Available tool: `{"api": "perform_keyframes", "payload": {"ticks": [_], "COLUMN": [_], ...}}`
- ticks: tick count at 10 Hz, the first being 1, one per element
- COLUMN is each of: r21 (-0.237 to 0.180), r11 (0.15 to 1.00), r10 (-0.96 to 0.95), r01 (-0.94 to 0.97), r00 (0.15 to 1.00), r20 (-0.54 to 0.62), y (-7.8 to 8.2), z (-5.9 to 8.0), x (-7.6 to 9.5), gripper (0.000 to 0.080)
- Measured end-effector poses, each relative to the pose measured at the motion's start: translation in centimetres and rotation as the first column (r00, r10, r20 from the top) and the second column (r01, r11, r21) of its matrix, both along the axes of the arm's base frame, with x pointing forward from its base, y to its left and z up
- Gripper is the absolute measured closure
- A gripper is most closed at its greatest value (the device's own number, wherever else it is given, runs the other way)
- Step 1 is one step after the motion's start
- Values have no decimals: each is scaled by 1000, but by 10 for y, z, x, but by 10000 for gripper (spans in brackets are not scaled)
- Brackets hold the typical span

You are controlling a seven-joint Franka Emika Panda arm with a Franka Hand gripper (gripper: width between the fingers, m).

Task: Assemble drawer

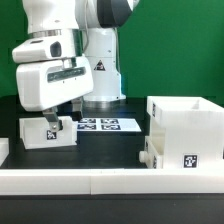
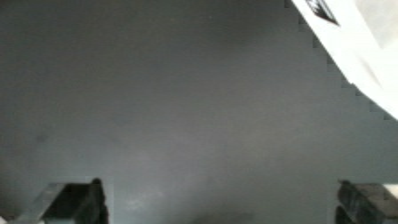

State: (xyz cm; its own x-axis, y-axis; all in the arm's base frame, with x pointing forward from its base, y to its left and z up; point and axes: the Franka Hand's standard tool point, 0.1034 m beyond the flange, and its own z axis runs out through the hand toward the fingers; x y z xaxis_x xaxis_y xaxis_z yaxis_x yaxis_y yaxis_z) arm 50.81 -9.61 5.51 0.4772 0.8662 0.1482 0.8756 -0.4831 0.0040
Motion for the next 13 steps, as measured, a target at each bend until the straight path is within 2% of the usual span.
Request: {"api": "perform_keyframes", "payload": {"ticks": [3, 5, 8, 9, 11, 13], "r21": [13, 16, 13, 13, 14, 13], "r11": [983, 920, 801, 756, 676, 664], "r10": [-185, -390, -597, -651, -732, -743], "r01": [186, 391, 599, 654, 737, 748], "r00": [982, 919, 799, 754, 673, 661], "r20": [-25, -50, -77, -83, -104, -107], "y": [0, -2, -9, -9, -7, -7], "z": [0, 3, 10, 13, 11, 11], "x": [-1, -13, -31, -33, -32, -32], "gripper": [151, 151, 151, 151, 151, 151]}}
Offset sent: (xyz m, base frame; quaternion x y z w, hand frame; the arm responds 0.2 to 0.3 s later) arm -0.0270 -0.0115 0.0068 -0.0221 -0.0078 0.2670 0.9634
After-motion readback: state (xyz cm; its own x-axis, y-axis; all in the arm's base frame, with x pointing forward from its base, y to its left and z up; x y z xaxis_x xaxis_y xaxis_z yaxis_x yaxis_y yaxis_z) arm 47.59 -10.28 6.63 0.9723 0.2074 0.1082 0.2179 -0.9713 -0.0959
